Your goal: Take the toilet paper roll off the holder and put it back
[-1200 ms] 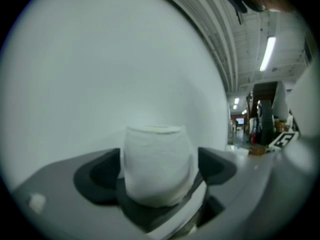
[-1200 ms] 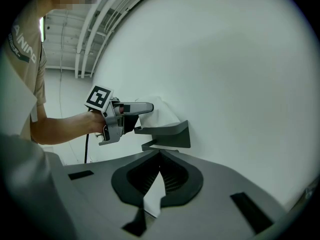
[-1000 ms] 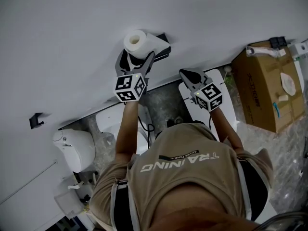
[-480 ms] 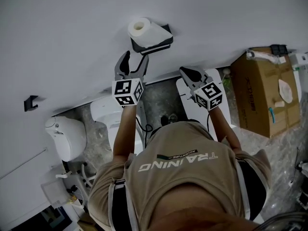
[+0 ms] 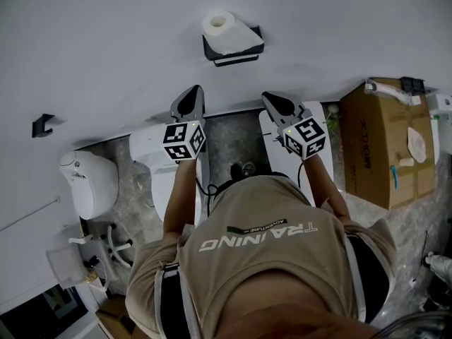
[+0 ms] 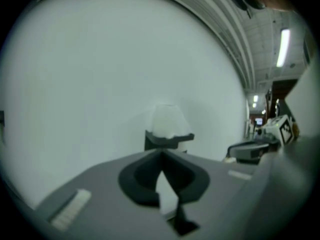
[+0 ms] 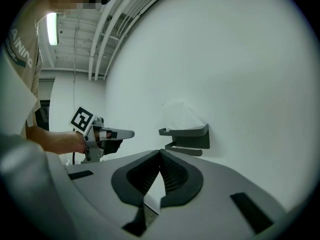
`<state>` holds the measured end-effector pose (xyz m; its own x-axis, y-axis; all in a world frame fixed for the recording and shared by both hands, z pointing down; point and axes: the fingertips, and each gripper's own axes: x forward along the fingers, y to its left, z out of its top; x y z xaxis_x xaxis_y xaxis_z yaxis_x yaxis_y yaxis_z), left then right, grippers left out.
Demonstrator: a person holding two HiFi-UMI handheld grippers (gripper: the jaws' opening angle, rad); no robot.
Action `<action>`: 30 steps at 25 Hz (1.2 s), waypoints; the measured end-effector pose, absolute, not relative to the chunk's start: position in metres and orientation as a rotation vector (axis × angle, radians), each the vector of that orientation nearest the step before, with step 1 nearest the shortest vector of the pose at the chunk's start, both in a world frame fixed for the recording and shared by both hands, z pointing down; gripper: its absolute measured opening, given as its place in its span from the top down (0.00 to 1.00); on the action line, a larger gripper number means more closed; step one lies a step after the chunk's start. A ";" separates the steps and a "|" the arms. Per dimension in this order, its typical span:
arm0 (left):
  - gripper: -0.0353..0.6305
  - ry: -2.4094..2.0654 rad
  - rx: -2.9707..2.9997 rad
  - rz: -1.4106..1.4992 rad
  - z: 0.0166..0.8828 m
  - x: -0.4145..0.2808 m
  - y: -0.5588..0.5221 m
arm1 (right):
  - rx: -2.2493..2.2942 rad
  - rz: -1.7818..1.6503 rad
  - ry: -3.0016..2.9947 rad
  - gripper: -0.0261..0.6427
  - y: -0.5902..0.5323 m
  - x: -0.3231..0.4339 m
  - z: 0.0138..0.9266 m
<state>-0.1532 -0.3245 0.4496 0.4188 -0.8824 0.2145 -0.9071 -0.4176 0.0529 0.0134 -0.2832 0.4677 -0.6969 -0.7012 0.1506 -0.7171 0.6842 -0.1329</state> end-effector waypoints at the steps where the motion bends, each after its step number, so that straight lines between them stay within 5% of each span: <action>1: 0.94 -1.605 2.484 0.229 0.454 -0.157 -0.320 | 1.183 0.284 -2.807 0.94 -0.282 0.012 0.467; 30: 0.94 -1.468 2.468 0.216 0.493 -0.213 -0.145 | 1.225 0.284 -2.756 0.94 -0.136 -0.058 0.482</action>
